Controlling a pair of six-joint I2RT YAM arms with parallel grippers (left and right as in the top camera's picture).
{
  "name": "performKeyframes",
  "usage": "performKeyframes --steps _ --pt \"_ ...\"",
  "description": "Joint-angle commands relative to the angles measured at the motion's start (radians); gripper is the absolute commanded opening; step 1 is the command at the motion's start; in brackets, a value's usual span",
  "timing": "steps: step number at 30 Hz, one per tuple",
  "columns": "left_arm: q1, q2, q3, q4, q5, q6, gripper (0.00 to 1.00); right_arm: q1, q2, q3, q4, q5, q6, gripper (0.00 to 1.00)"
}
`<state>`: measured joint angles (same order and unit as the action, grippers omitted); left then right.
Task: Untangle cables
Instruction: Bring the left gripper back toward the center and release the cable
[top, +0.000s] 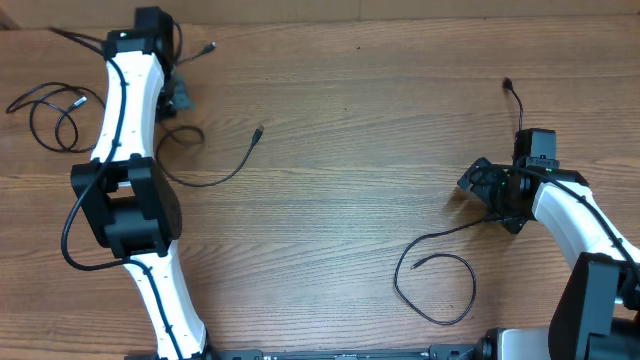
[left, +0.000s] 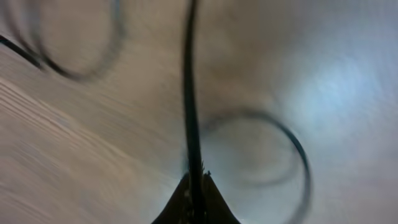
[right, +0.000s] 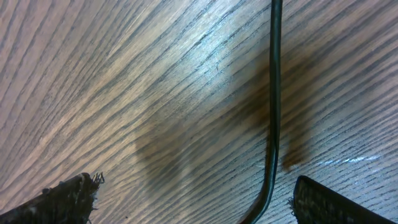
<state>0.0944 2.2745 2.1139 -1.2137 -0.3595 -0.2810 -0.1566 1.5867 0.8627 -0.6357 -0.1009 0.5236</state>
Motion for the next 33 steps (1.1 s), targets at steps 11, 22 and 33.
performKeyframes --steps 11,22,33 --pt "-0.026 0.005 0.210 -0.156 -0.120 -0.040 1.00 0.000 -0.007 0.001 0.006 -0.006 0.004 1.00" --pt "-0.100 0.005 0.069 -0.220 0.570 0.349 1.00 0.000 -0.007 0.001 0.006 -0.006 0.004 1.00" --pt "-0.241 0.005 -0.230 0.126 0.355 0.401 0.96 0.000 -0.007 0.001 0.006 -0.006 0.004 1.00"
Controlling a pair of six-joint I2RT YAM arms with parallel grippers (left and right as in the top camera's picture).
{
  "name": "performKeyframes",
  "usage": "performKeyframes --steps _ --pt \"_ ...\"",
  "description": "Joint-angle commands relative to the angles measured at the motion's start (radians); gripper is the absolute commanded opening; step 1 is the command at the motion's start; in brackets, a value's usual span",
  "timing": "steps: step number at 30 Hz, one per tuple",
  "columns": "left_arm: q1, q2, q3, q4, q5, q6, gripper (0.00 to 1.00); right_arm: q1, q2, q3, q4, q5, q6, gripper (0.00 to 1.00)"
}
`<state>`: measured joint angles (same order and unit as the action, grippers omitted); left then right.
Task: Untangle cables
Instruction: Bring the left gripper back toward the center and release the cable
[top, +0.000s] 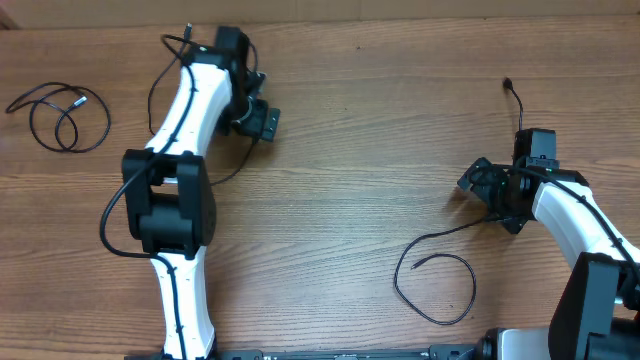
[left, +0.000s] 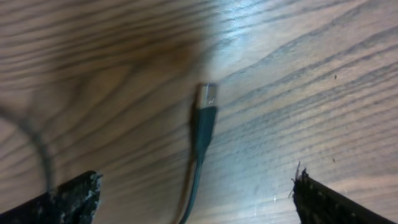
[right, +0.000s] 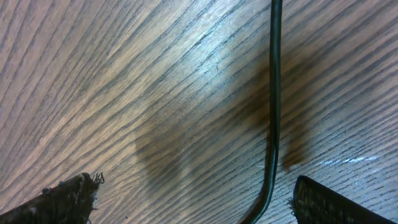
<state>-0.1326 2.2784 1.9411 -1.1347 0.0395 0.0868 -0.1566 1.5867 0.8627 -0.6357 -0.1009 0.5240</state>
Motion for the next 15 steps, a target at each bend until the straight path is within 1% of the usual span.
performKeyframes --steps 1,6,10,14,15 --pt "-0.019 0.002 -0.070 0.063 -0.048 0.033 0.94 0.000 -0.007 0.001 0.006 -0.006 0.003 1.00" --pt "-0.015 0.002 -0.114 0.111 -0.051 0.034 0.88 0.000 -0.007 0.001 0.006 -0.006 0.003 1.00" --pt "-0.010 0.002 -0.155 0.140 -0.033 0.034 0.77 0.000 -0.007 0.001 0.006 -0.006 0.003 1.00" --pt "-0.015 0.002 -0.217 0.182 0.023 0.096 0.70 0.000 -0.007 0.001 0.006 -0.006 0.003 1.00" --pt "-0.017 0.002 -0.229 0.186 0.025 0.101 0.66 0.000 -0.007 0.001 0.006 -0.006 0.003 1.00"
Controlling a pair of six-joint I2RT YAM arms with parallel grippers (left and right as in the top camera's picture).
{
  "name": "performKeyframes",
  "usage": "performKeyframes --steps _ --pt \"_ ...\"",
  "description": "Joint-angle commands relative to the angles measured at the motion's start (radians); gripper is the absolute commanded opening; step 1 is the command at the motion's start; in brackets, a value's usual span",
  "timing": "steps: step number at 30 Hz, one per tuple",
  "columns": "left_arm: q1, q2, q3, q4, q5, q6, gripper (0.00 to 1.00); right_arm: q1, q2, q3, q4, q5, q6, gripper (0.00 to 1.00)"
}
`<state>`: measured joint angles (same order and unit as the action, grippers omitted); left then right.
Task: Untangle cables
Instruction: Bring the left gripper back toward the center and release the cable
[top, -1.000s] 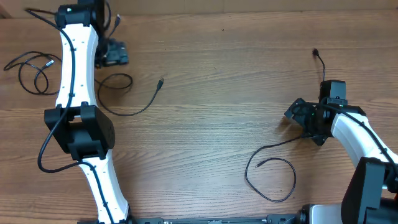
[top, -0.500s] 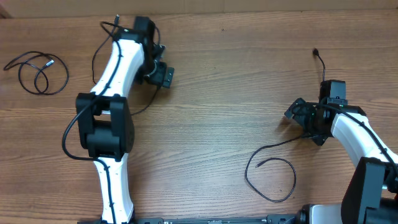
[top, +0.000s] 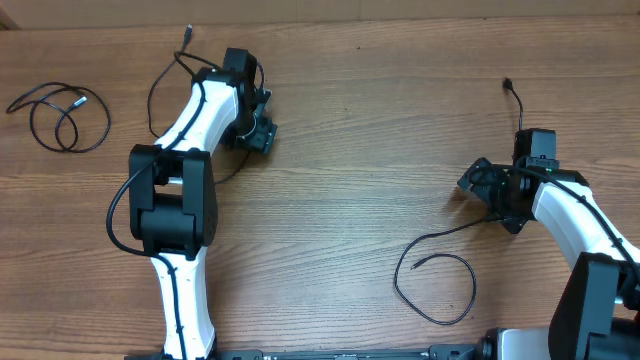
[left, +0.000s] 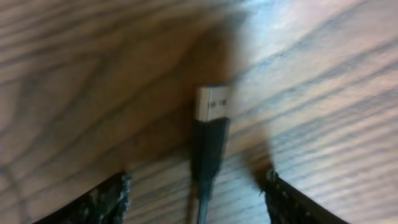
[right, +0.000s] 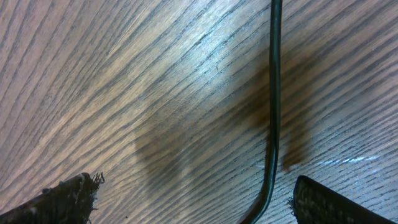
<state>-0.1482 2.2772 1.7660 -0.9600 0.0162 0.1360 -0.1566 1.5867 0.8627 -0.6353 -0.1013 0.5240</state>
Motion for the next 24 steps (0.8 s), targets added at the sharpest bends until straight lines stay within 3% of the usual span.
performKeyframes --steps 1,3,7,8,15,24 --pt "-0.003 0.003 -0.068 0.018 0.047 0.052 0.62 0.000 -0.007 0.001 0.005 -0.005 0.003 1.00" --pt "-0.003 0.003 -0.097 0.034 0.047 0.051 0.51 0.000 -0.007 0.001 0.005 -0.005 0.003 1.00" --pt "0.002 0.002 -0.100 0.069 0.047 0.024 0.07 0.000 -0.007 0.001 0.005 -0.005 0.003 1.00" --pt "0.004 0.002 -0.089 0.079 0.047 0.009 0.04 0.000 -0.007 0.001 0.005 -0.005 0.003 1.00" --pt "0.026 0.002 0.132 0.097 0.070 -0.107 0.04 0.000 -0.007 0.001 0.005 -0.005 0.003 1.00" --pt "0.137 0.002 0.508 0.110 0.019 -0.420 0.04 0.000 -0.007 0.001 0.005 -0.005 0.003 1.00"
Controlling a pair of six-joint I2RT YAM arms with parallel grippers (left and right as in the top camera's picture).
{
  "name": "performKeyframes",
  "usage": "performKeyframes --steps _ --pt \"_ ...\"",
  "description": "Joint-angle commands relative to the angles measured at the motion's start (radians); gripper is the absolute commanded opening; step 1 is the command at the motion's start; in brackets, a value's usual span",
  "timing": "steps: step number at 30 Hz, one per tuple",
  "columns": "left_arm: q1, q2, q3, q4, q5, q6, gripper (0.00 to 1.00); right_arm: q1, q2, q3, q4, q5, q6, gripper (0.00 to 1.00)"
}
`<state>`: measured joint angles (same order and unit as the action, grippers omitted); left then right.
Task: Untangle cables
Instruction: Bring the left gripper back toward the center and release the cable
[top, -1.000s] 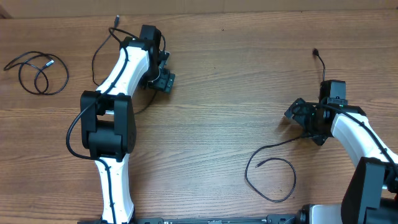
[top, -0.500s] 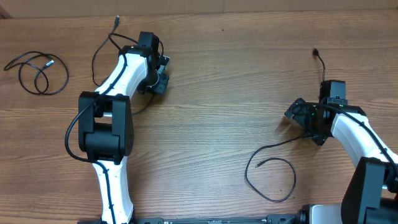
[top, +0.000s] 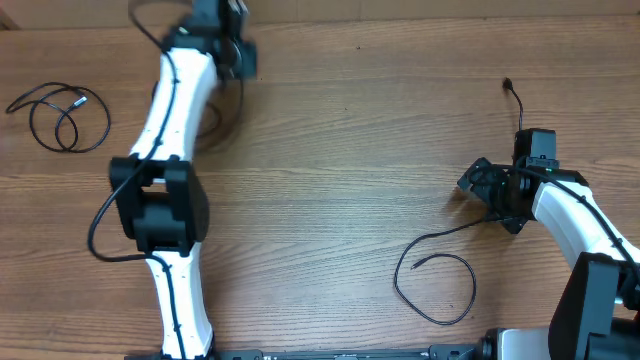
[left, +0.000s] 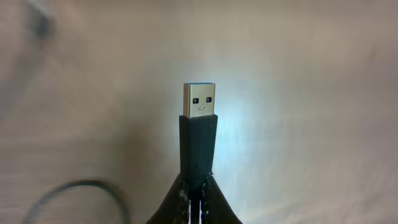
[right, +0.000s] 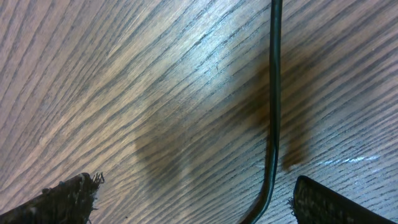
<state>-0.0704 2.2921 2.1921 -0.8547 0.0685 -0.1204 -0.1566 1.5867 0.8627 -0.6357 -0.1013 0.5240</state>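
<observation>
My left gripper (left: 199, 193) is shut on a black USB plug (left: 199, 121), whose metal tip points away from the fingers. It is raised over the table's far left side (top: 228, 42). The plug's cable (left: 81, 185) trails below, blurred. A second black cable (top: 60, 115) lies coiled at the far left. At the right, my right gripper (top: 492, 190) stands open, low over the wood, with a third black cable (right: 273, 93) running between its fingers (right: 336, 199). That cable ends in a loop (top: 435, 285) near the front.
The wooden table (top: 350, 150) fills the overhead view. The right cable's small plug end (top: 507, 85) lies beyond the right gripper. The left arm (top: 170, 110) stretches from the front edge to the far edge.
My left gripper was open and low around the USB plug lying on the wood. Now it is shut on the plug and stands higher, nearer the far edge. The right arm has not moved.
My left gripper was first shut on a cable near the far left. Then it was open above a USB plug further right, then lower around it. Now it holds that plug off the table. The right gripper stayed open over its cable throughout.
</observation>
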Motion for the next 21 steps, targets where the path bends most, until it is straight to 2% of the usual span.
performKeyframes --steps 1,7,9,10,11,13,14,18,21 --pt "0.079 -0.013 0.101 0.013 -0.053 -0.206 0.04 0.000 -0.007 0.001 0.006 -0.005 0.003 1.00" --pt "0.214 -0.002 0.075 0.025 -0.172 -0.536 0.04 0.000 -0.007 0.001 0.006 -0.005 0.003 1.00" --pt "0.249 0.005 0.039 0.024 -0.174 -0.603 0.05 0.000 -0.007 0.001 0.006 -0.005 0.003 1.00" --pt "0.262 0.006 0.020 0.024 -0.170 -0.614 0.12 0.000 -0.007 0.001 0.006 -0.005 0.003 1.00" --pt "0.272 0.009 -0.003 0.023 -0.161 -0.613 0.31 0.000 -0.007 0.001 0.006 -0.005 0.003 1.00" --pt "0.289 0.010 -0.036 0.002 -0.143 -0.608 0.82 0.000 -0.007 0.001 0.006 -0.005 0.003 1.00" --pt "0.295 0.010 -0.048 -0.012 -0.129 -0.594 1.00 0.000 -0.007 0.001 0.006 -0.005 0.003 1.00" --pt "0.306 0.000 -0.037 -0.026 -0.043 -0.435 1.00 0.000 -0.007 0.001 0.006 -0.005 0.003 1.00" --pt "0.306 -0.026 0.016 -0.086 -0.032 -0.395 1.00 0.000 -0.007 0.001 0.006 -0.005 0.003 1.00"
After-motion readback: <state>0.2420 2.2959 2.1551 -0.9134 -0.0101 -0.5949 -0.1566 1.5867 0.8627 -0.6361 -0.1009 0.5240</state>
